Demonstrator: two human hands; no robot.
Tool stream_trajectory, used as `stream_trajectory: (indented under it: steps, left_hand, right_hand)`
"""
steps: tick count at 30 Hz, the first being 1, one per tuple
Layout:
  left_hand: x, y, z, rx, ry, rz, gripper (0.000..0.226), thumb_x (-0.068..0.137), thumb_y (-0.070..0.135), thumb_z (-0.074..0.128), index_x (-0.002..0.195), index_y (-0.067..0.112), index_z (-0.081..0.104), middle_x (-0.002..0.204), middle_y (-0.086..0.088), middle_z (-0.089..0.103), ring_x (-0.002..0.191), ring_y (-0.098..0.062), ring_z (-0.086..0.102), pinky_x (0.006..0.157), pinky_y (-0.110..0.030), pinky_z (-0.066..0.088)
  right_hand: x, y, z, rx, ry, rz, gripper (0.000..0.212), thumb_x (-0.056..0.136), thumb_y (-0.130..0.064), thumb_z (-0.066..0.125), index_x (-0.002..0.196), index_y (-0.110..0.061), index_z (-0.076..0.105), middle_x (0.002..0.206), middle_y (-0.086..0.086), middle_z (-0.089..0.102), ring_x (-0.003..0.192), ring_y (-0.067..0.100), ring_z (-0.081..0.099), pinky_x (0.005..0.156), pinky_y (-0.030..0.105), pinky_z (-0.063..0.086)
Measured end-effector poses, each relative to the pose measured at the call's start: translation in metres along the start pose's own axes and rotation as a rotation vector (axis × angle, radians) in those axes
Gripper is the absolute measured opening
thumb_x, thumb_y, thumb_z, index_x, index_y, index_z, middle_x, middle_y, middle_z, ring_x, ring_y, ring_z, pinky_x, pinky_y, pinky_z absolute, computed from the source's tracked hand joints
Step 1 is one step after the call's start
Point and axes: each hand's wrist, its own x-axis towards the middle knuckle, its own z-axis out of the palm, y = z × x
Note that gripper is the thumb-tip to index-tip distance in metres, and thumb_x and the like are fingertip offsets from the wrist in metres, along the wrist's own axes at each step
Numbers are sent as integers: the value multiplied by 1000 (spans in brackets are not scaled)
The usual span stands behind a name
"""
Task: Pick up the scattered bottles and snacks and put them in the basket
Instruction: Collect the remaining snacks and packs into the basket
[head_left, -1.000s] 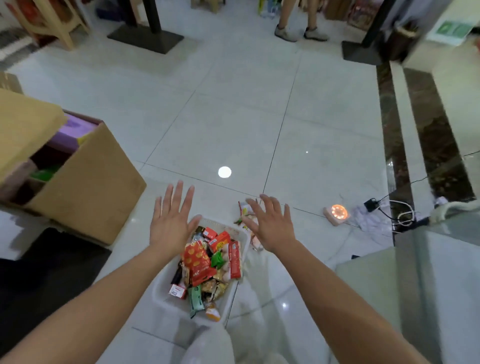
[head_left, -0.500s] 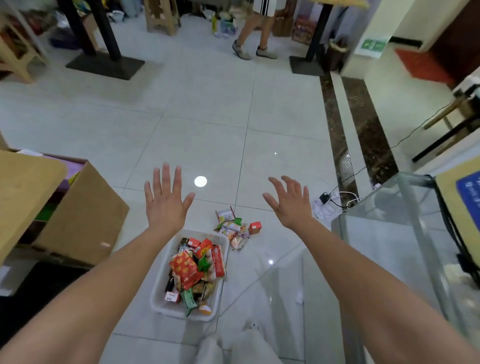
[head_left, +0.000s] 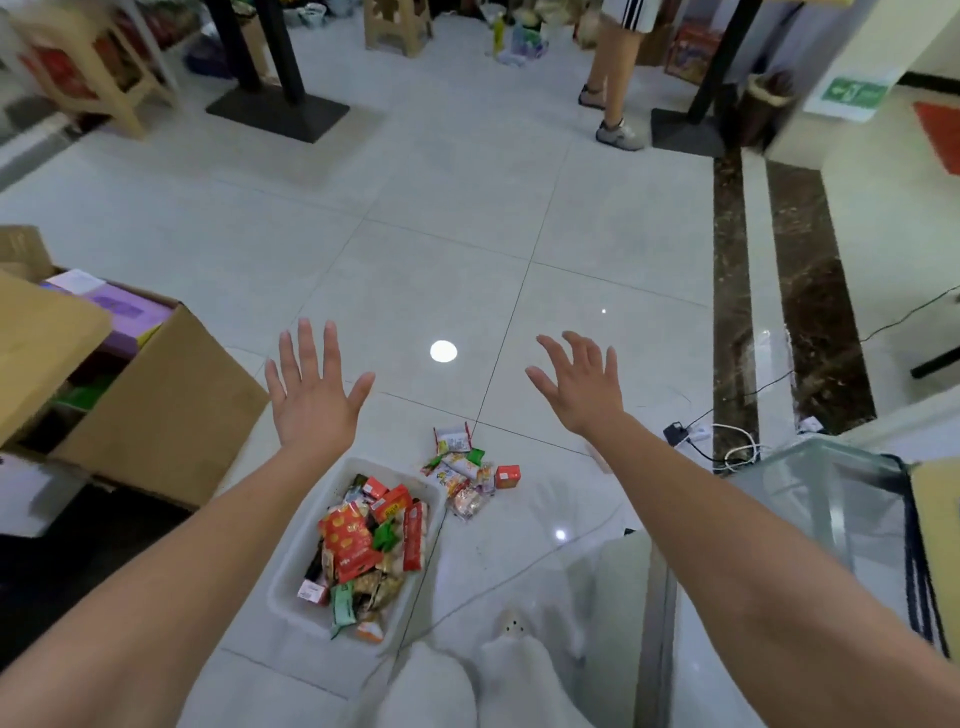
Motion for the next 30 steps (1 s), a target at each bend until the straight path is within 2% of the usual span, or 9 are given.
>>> stream_trajectory:
  steps: [5,9,12,15,17,19,23,26,30]
  left_hand:
    - [9,7,66,-26,-29,-71,73,95,57,19,151,20,-11,159,-8,-15,145,-28,-15,116,-44,-10]
    - [29,20,190,-66,-14,-37,75,94,58,22,150,21,-12,158,-5,-17,145,-26,-17,116,-44,-8]
    - [42,44,326,-122,-61,11,78,91,63,14,149,19,-15,157,-6,-20,145,-27,-18,117,-44,-6]
    - [48,74,477,-184,-137,101,93,74,75,-11,148,19,-19,156,-7,-23,145,-28,-18,116,-42,-5]
    - [52,88,569,-200,-167,167,102,66,79,-21,148,19,-18,155,-6,-26,144,-26,-20,117,-42,-6]
    - [59,93,645,-227,-211,205,98,71,80,-8,148,21,-19,154,-5,-30,142,-23,-27,116,-43,-9]
    - [61,86,746,-227,-342,228,98,87,66,38,147,18,-23,151,-9,-35,141,-29,-29,117,-48,-7]
    - [37,78,774,-205,-509,179,106,84,65,47,147,18,-24,150,-12,-36,140,-33,-28,115,-46,-10]
    - [14,71,788,-83,-573,204,101,87,59,48,149,10,-14,153,-17,-28,141,-36,-26,115,-46,-11]
  right_hand:
    - [41,24,79,74,-71,24,56,97,-54,21,147,-31,19,154,4,18,143,26,12,117,52,4]
    - [78,50,200,67,-61,49,57,96,-54,19,148,-31,18,154,4,18,143,26,13,117,52,5]
    - [107,74,319,69,-73,86,70,87,-64,3,148,-31,17,155,4,17,144,26,13,117,52,4]
    - [136,100,451,41,-67,59,109,60,-77,-31,147,-32,18,154,3,19,143,26,16,116,51,7]
    - [154,118,528,3,-91,6,117,54,-80,-34,148,-33,17,155,3,18,143,26,17,117,51,9]
    - [167,136,591,-32,-153,-64,119,50,-83,-32,149,-34,12,157,3,14,144,25,15,118,48,9]
    - [171,157,679,62,-223,-132,108,61,-89,18,150,-28,12,156,4,17,142,24,21,116,43,18]
    - [156,158,711,195,-280,-86,96,74,-48,68,149,-21,14,150,6,22,133,26,35,108,39,35]
    - [150,157,721,307,-253,-28,94,73,-20,75,147,-19,18,145,9,23,121,30,46,92,44,50]
